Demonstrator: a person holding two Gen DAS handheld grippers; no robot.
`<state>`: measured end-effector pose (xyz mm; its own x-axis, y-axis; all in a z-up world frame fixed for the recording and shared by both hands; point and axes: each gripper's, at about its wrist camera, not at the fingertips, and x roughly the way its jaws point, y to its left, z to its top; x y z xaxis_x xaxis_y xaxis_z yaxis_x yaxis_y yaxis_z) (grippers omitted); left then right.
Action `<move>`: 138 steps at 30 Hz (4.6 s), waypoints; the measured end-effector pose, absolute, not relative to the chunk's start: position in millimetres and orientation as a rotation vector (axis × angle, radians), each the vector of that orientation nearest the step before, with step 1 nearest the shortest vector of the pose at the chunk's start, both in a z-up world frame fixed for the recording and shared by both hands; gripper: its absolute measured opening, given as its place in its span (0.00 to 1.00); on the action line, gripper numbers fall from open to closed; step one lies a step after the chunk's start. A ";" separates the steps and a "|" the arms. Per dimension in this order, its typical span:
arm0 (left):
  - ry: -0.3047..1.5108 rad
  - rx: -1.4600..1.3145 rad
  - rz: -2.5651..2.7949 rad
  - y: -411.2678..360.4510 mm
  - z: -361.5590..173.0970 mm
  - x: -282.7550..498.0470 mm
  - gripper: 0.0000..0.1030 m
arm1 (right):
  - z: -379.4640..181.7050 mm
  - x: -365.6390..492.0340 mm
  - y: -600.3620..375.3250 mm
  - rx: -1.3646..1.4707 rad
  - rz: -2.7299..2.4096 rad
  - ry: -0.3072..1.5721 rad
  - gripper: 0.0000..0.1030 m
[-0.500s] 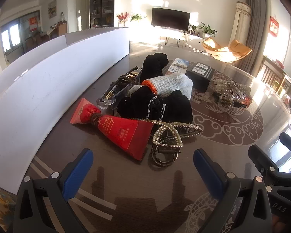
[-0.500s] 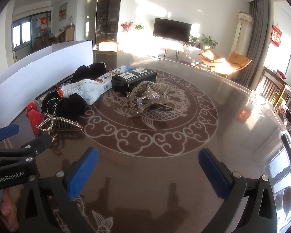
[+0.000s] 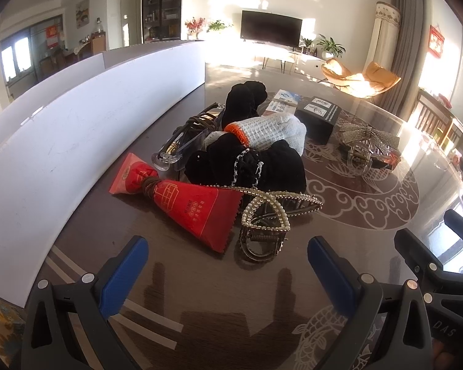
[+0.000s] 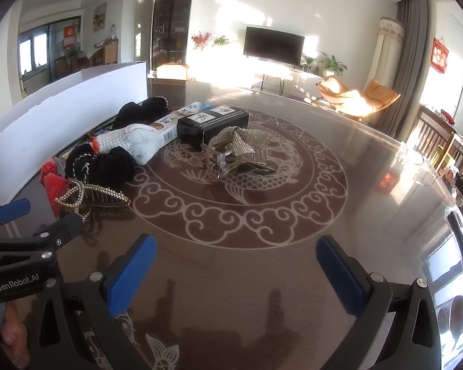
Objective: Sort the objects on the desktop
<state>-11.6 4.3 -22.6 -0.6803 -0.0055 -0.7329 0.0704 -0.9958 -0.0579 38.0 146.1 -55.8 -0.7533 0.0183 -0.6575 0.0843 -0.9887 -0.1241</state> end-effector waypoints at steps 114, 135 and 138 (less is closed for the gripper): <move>0.098 1.275 -2.851 14.2 -32.0 -19.1 1.00 | -64.3 30.4 147.0 1.167 -2.865 0.207 1.00; 0.098 1.274 -2.851 14.3 -31.5 -19.0 1.00 | -67.6 25.7 148.1 1.211 -2.851 0.192 1.00; 0.098 1.275 -2.850 14.3 -31.5 -19.0 1.00 | -68.2 25.1 148.2 1.217 -2.849 0.191 1.00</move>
<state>-19.0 14.3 -31.5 -0.6668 0.0097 -0.7452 0.0415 -0.9979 -0.0501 25.1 148.2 -68.2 -0.6920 0.0130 -0.7217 0.0832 -0.9917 -0.0977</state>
